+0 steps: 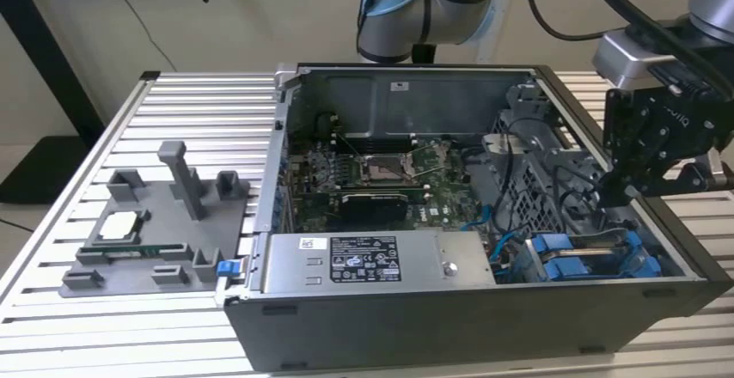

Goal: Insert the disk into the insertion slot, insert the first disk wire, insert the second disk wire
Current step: 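Insert the first disk wire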

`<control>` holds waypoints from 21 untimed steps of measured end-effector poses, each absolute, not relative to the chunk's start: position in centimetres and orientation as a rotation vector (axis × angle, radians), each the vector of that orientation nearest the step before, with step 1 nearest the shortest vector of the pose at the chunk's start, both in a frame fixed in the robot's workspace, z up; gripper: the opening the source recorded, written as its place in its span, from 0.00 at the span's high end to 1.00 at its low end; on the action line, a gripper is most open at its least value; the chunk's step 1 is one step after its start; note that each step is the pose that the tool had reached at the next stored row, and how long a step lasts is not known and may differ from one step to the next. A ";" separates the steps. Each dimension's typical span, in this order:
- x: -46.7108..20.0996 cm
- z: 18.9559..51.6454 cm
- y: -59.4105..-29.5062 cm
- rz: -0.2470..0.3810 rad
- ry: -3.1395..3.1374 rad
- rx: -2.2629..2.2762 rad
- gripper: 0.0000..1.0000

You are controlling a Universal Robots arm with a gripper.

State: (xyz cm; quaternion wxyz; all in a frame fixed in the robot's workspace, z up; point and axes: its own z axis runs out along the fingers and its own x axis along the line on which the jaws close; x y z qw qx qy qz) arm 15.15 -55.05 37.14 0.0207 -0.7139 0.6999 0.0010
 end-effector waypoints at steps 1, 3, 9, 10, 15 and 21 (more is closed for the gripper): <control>15.1 37.1 -55.1 -0.003 2.174 -2.216 1.00; 15.2 37.1 -55.1 -0.007 2.176 -2.217 1.00; 15.6 37.0 -55.2 0.027 2.193 -2.232 1.00; 15.7 36.9 -55.2 0.035 2.197 -2.235 1.00; 16.2 36.4 -56.1 0.051 2.204 -2.242 1.00; 16.2 35.4 -56.7 0.053 2.205 -2.242 1.00</control>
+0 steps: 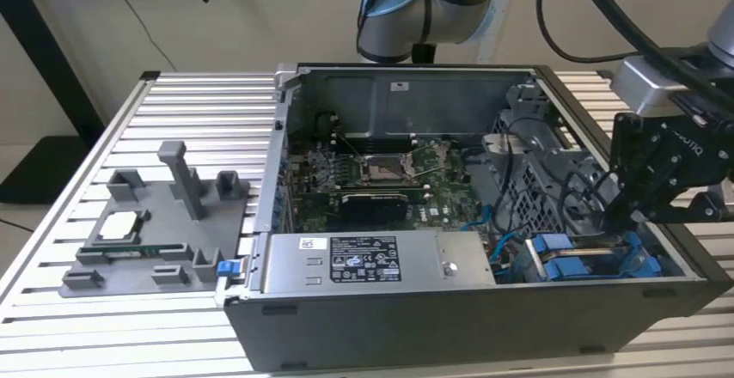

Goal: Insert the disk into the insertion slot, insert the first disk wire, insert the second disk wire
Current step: 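Insert the first disk wire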

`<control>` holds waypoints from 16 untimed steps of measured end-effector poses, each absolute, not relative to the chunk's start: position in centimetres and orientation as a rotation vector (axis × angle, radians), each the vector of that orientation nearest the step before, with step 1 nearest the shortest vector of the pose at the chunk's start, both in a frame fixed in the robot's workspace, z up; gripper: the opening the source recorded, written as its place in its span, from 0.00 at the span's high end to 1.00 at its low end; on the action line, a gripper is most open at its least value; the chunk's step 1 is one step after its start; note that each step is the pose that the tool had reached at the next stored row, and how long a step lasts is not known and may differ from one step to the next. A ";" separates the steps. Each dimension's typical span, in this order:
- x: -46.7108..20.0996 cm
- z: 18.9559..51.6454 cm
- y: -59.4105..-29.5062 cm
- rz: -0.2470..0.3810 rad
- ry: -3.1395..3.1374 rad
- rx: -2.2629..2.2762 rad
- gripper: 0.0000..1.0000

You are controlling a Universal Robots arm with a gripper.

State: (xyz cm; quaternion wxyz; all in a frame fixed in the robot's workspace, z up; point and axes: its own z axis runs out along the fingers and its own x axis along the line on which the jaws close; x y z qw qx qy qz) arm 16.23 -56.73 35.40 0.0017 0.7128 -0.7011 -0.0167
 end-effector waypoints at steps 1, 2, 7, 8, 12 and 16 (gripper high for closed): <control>16.2 35.3 -56.7 -0.052 -2.200 2.237 1.00; 16.2 35.1 -56.7 -0.052 -2.201 2.237 1.00; 16.2 34.5 -56.7 -0.044 -2.206 2.244 1.00; 16.2 34.4 -56.7 -0.040 -2.209 2.247 1.00; 16.2 34.2 -56.7 -0.024 -2.220 2.260 1.00; 16.1 34.1 -56.5 -0.023 -2.221 2.260 1.00</control>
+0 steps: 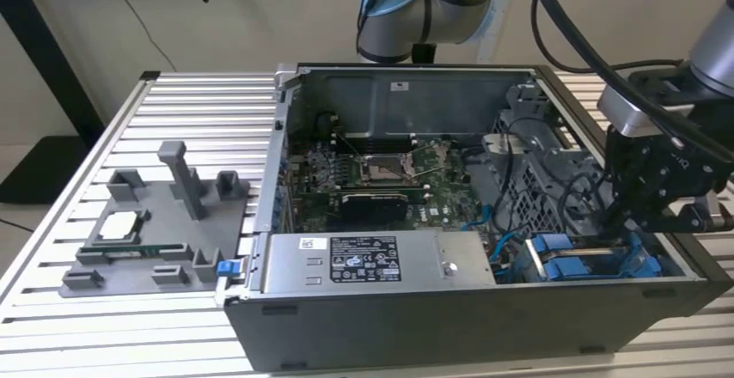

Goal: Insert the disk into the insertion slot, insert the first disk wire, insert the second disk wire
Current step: 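Insert the first disk wire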

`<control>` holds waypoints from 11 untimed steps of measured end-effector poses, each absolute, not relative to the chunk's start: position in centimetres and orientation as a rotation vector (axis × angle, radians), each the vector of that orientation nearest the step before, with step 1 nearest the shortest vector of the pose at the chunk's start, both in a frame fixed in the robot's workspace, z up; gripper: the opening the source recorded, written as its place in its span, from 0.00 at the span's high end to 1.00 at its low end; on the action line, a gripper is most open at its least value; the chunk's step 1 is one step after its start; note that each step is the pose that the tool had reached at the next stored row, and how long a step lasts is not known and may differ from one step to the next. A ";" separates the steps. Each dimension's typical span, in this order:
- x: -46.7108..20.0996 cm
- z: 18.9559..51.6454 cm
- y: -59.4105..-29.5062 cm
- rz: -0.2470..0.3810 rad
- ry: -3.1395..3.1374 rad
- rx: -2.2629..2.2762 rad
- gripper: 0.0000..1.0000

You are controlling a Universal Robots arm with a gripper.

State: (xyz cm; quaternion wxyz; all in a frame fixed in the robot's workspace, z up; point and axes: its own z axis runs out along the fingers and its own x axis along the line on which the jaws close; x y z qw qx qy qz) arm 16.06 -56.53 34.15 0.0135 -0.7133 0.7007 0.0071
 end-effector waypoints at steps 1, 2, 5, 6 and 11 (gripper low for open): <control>16.0 34.1 -56.5 0.022 2.183 -2.222 1.00; 16.0 34.1 -56.5 0.022 2.183 -2.221 1.00; 16.0 34.0 -56.5 0.022 2.191 -2.214 1.00; 16.0 34.0 -56.5 0.022 2.195 -2.210 1.00; 16.0 33.8 -56.6 0.028 2.218 -2.187 1.00</control>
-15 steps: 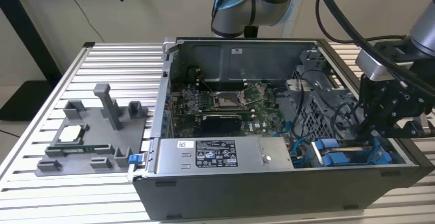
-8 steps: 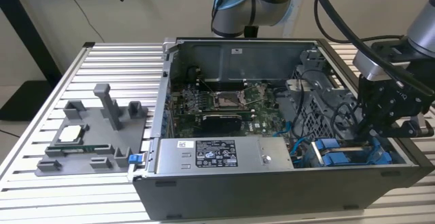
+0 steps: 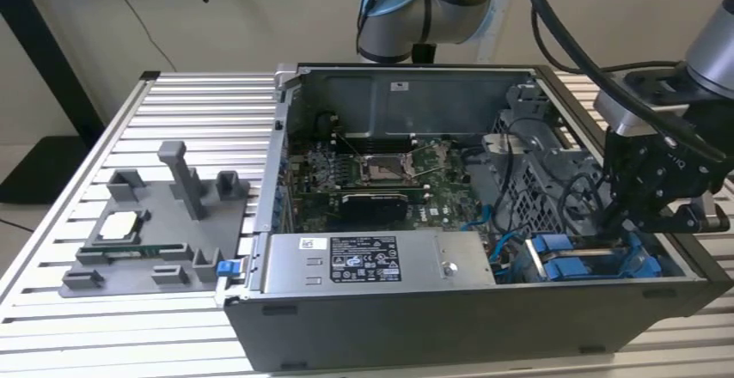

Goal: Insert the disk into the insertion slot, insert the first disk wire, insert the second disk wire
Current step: 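Insert the first disk wire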

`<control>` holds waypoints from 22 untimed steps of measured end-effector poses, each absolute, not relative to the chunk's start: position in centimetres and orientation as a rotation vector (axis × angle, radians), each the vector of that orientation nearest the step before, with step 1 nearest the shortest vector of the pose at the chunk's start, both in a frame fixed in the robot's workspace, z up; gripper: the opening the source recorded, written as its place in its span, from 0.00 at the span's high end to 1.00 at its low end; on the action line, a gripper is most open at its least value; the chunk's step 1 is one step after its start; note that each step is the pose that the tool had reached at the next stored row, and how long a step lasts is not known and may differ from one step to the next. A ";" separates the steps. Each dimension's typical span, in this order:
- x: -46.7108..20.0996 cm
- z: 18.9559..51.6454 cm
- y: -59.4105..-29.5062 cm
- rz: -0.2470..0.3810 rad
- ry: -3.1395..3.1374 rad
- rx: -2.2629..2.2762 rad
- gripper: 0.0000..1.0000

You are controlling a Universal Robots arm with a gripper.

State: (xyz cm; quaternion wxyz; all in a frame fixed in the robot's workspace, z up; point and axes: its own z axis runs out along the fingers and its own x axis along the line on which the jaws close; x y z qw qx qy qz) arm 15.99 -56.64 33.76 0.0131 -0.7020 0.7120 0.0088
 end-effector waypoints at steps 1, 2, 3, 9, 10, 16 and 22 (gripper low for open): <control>16.0 33.8 -56.7 0.027 2.222 -2.185 1.00; 16.0 33.8 -56.7 0.027 2.225 -2.183 1.00; 16.0 33.7 -56.7 0.026 2.226 -2.182 1.00; 16.0 33.1 -56.7 0.028 2.236 -2.171 0.00; 16.0 33.5 -56.7 0.031 2.238 -2.169 0.00; 15.9 35.3 -56.7 0.035 2.245 -2.166 0.00; 16.0 37.9 -56.7 0.036 2.247 -2.165 0.00</control>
